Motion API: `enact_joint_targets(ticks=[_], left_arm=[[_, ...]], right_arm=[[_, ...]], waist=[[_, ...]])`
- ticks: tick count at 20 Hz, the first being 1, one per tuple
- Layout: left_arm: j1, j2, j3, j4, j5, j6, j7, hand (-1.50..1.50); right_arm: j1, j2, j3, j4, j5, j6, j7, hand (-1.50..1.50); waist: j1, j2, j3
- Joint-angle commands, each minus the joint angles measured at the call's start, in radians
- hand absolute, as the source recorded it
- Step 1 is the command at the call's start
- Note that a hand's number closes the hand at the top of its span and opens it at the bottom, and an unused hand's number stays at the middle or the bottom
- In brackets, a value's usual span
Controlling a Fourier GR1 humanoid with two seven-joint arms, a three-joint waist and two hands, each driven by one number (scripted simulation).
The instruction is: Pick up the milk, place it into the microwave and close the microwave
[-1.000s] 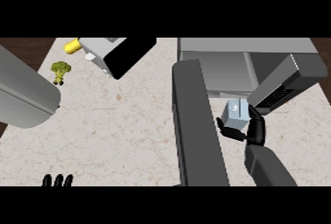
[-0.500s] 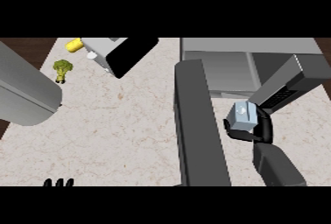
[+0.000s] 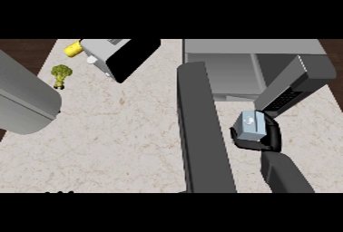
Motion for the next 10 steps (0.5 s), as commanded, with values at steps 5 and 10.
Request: enact_joint_targets(ticks=[5, 10], left_arm=[[-0.012, 0.033, -0.004, -0.041, 0.01, -0.001, 0.045, -1.5], [0.056, 0.027, -0.073, -0.116, -0.031, 0.039, 0.046, -1.5]], right_arm=[[0.188, -0.022, 0.07, -0.293, 0.0, 0.059, 0.034, 1.5], [0.388, -0.002, 0.154, -0.607, 0.013, 0.038, 0.184, 1.5]], waist=[[-0.019, -0.006, -0.002], [-0.023, -0.008, -0.002]])
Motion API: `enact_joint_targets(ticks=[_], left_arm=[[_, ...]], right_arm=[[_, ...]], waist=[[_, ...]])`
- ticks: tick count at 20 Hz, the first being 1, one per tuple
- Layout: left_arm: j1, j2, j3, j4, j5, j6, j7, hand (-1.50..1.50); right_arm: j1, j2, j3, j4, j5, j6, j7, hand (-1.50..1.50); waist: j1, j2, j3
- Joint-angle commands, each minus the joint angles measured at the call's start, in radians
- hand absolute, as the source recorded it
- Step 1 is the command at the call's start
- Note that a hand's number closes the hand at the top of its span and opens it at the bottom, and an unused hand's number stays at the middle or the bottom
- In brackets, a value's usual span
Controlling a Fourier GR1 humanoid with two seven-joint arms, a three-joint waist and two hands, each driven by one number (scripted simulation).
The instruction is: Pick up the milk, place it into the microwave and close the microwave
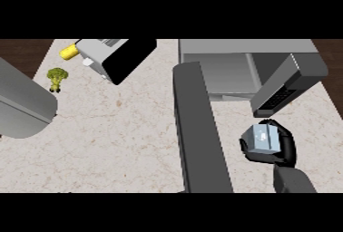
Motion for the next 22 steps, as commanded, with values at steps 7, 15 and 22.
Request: enact_joint_targets(ticks=[7, 15, 22], left_arm=[[0.037, -0.011, -0.004, 0.03, 0.019, 0.003, -0.072, -1.5], [0.018, 0.035, 0.009, 0.007, 0.051, -0.007, -0.037, -1.5], [0.055, 0.046, 0.037, 0.06, 0.072, -0.025, -0.118, -1.5]], right_arm=[[0.223, 0.042, 0.101, -0.478, -0.136, 0.187, 0.243, 1.5], [0.203, 0.113, 0.163, -0.642, -0.064, 0.026, 0.389, 1.5], [-0.039, 0.142, 0.128, -0.372, 0.008, -0.055, 0.369, 1.5]], waist=[[0.007, 0.002, 0.0], [0.016, 0.006, 0.002], [0.03, 0.009, 0.002]])
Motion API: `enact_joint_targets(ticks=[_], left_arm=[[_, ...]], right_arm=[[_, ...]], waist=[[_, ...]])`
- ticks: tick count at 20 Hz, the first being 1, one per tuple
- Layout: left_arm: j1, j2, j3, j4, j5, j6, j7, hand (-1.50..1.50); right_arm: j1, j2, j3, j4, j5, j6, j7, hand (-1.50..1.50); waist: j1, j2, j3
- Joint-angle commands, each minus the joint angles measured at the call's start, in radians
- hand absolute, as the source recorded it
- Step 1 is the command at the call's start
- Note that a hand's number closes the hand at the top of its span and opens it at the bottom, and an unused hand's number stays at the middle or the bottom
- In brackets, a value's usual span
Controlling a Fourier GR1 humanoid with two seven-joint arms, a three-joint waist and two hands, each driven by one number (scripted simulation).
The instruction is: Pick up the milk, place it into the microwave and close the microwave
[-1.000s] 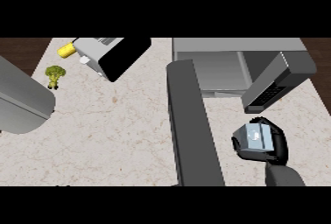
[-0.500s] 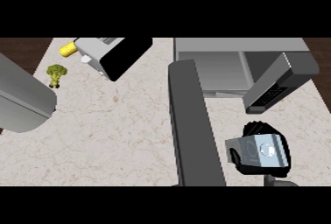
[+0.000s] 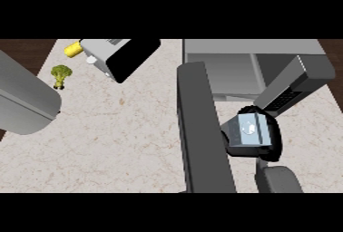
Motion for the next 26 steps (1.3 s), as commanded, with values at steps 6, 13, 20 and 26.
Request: enact_joint_targets(ticks=[6, 13, 20, 26], left_arm=[[-0.029, 0.028, 0.047, -0.011, 0.049, -0.015, 0.033, -1.5], [0.005, 0.07, 0.077, -0.043, 0.075, -0.049, 0.036, -1.5], [-0.021, 0.034, 0.043, 0.036, 0.037, -0.044, 0.0, -1.5], [-0.038, 0.058, 0.067, 0.054, 0.055, -0.083, -0.012, -1.5]], right_arm=[[-0.268, 0.021, 0.041, 0.26, 0.064, -0.222, 0.088, 1.5], [-0.456, -0.007, -0.123, 0.652, 0.004, -0.162, -0.08, 1.5], [-0.613, -0.075, -0.184, 0.905, 0.049, -0.273, -0.138, 1.5], [-0.68, -0.087, -0.19, 1.038, 0.083, -0.331, -0.18, 1.5]], waist=[[0.01, 0.003, 0.0], [0.024, 0.009, 0.002], [0.042, 0.018, 0.002], [0.079, 0.034, 0.004]])
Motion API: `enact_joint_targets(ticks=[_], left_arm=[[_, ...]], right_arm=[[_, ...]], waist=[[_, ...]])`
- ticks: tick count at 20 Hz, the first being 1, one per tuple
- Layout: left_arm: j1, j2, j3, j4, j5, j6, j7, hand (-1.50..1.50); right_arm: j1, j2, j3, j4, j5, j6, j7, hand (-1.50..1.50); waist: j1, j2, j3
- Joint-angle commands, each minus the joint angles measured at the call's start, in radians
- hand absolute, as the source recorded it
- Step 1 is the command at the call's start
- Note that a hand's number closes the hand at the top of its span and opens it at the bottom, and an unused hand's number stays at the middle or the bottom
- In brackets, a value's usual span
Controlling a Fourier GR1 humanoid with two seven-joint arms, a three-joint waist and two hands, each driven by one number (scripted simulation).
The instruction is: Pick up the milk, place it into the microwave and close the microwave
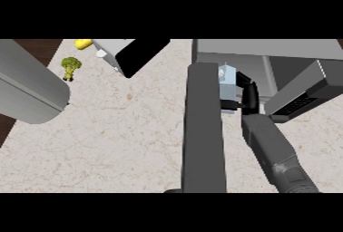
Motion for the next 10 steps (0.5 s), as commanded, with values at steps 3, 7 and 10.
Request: enact_joint_targets(ticks=[3, 7, 10], left_arm=[[-0.016, 0.015, 0.02, 0.019, 0.013, -0.023, -0.004, -1.5], [-0.025, 0.015, 0.007, 0.013, -0.003, -0.02, 0.002, -1.5], [-0.03, 0.015, -0.006, -0.013, -0.006, -0.019, 0.014, -1.5]], right_arm=[[-0.057, -0.057, -0.011, 0.11, 0.03, -0.03, -0.052, 1.5], [-0.101, -0.057, 0.0, 0.142, 0.059, -0.103, -0.061, 1.5], [-0.115, -0.089, 0.021, 0.155, 0.094, -0.159, -0.086, 1.5]], waist=[[0.029, 0.015, 0.002], [0.041, 0.019, 0.002], [0.048, 0.024, 0.003]])
